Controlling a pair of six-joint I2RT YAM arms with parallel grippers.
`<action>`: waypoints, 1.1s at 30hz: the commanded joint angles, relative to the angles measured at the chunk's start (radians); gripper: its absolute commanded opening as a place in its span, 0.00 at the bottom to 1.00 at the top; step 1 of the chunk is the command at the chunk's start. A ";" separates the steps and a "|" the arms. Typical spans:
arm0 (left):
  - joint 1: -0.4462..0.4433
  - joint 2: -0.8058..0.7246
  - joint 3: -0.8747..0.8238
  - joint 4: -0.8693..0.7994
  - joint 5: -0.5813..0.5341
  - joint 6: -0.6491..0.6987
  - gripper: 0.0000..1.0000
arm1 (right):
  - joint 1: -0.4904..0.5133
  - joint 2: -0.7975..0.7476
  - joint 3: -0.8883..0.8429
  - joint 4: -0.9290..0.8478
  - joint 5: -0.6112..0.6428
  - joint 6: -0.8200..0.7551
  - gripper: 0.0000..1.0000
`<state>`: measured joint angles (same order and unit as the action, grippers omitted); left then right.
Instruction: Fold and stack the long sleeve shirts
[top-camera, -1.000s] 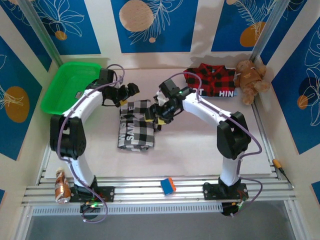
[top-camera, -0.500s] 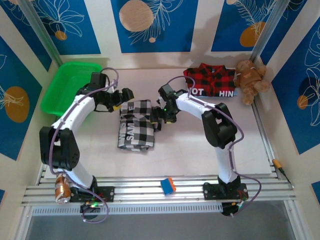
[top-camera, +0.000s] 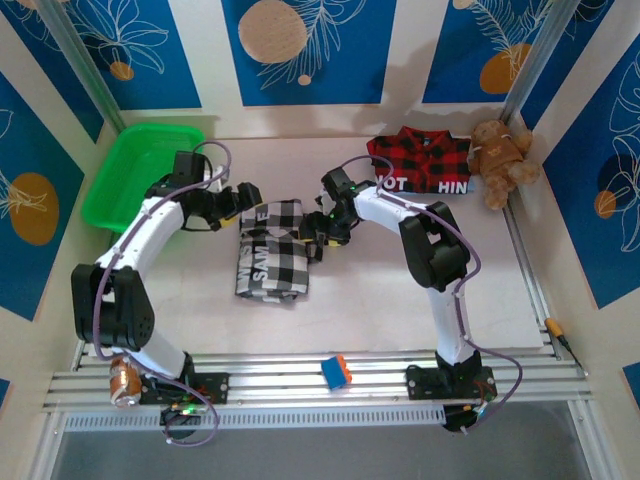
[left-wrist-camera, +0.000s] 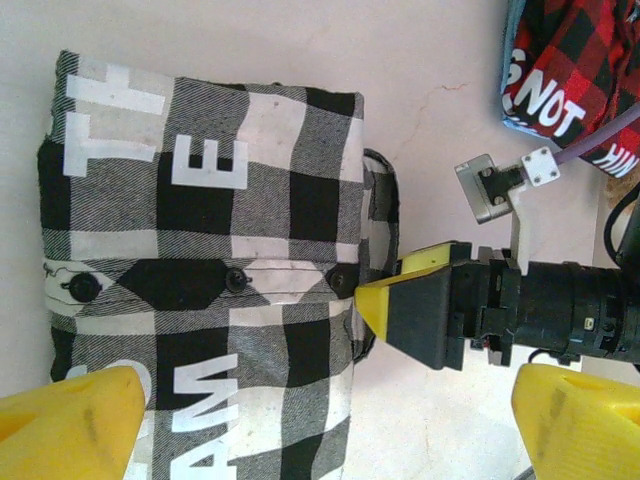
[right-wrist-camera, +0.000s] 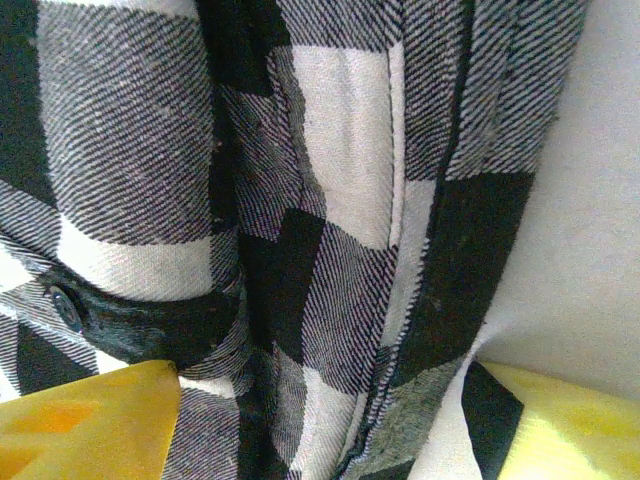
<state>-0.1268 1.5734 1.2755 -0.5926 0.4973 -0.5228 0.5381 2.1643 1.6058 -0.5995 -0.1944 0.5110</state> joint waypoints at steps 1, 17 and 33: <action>0.020 -0.034 -0.029 -0.014 0.005 0.029 0.94 | 0.038 0.060 0.039 0.030 -0.067 -0.001 0.76; 0.028 -0.034 -0.105 0.027 0.015 0.017 0.93 | 0.111 0.205 0.289 -0.271 0.067 -0.066 0.64; 0.066 -0.021 -0.108 -0.012 -0.004 0.088 0.93 | 0.169 0.239 0.469 -0.404 0.208 0.017 0.03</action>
<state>-0.0818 1.5642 1.1786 -0.5705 0.4965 -0.4774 0.7006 2.3951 2.0506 -0.9363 -0.0250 0.5205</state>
